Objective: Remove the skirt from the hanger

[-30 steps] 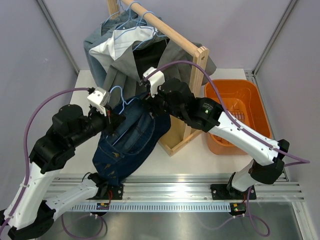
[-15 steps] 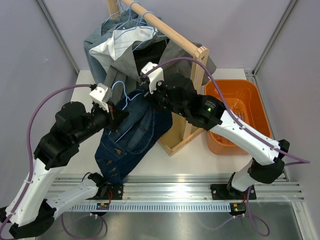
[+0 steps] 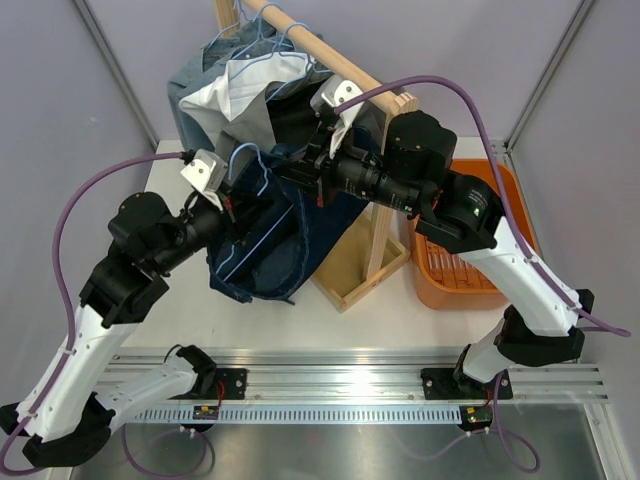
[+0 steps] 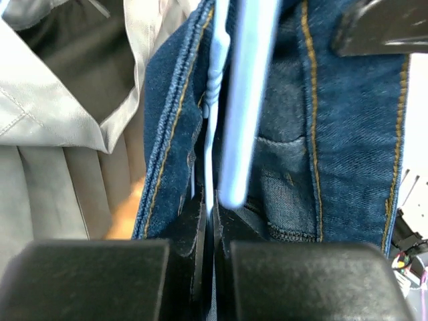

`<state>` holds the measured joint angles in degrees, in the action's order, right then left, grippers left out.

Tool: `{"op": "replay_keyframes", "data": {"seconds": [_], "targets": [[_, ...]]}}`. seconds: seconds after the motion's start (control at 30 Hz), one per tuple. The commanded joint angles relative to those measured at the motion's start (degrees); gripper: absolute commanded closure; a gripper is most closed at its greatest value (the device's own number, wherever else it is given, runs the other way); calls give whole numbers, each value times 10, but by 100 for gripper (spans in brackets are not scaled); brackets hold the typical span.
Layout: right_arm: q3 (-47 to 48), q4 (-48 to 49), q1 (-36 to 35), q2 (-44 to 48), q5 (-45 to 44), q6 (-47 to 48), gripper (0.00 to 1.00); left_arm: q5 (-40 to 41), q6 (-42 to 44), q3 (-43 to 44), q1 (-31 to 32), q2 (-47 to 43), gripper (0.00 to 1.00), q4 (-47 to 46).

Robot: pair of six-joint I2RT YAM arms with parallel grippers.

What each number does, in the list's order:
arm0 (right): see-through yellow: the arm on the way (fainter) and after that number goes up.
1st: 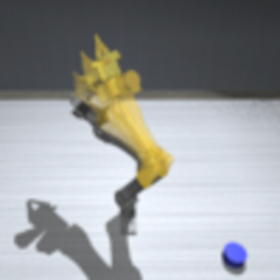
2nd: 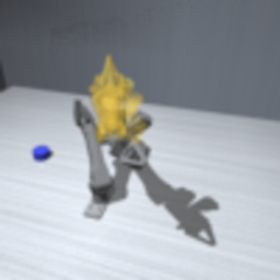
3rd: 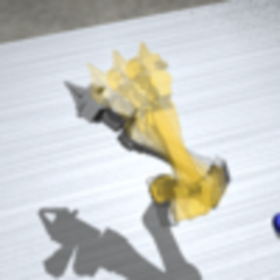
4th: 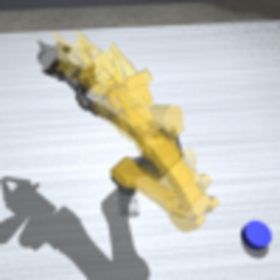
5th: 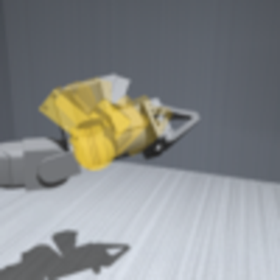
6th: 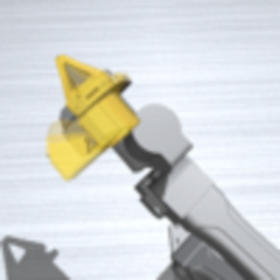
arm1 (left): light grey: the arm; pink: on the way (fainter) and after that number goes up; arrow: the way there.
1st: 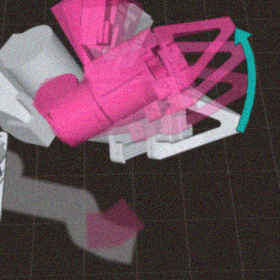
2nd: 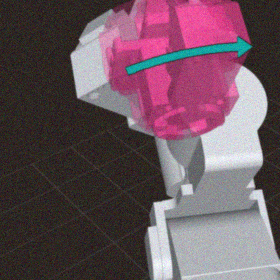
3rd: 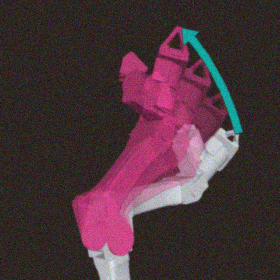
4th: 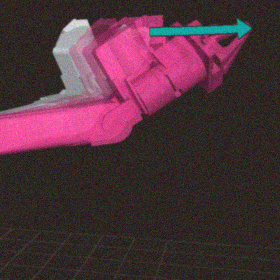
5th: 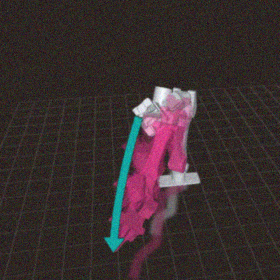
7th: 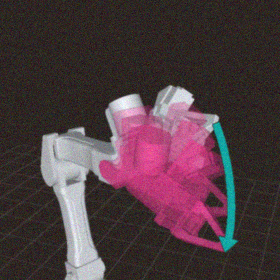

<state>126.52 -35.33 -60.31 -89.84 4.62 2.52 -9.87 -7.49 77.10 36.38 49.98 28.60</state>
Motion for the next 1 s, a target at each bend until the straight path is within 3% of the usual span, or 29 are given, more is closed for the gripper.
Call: {"op": "replay_keyframes", "data": {"seconds": [0.0, 0.17, 0.27, 0.43, 0.53, 0.77, 0.97], "targets": [[15, 41, -5, 6, 48, -11, 100, -3, 12, -7, -4, -15, 100, -71], [14, 18, -5, -5, 165, -80, 100, -44, 16, -27, -4, -10, 100, -123], [47, 26, 10, -17, 131, -97, 100, -70, 16, -69, -4, -18, 100, -198], [122, 63, 106, -44, 140, -204, 100, -93, -9, -163, -4, -48, 100, -364], [124, 79, 121, -34, 155, -213, 100, -105, -16, -192, -4, -38, 100, -397], [57, 77, 121, -3, 185, -173, 100, -89, 5, -205, -4, -42, 100, -429], [-37, 77, 95, 6, 246, -218, 100, -101, 15, -154, -3, -2, 100, -452]]}}
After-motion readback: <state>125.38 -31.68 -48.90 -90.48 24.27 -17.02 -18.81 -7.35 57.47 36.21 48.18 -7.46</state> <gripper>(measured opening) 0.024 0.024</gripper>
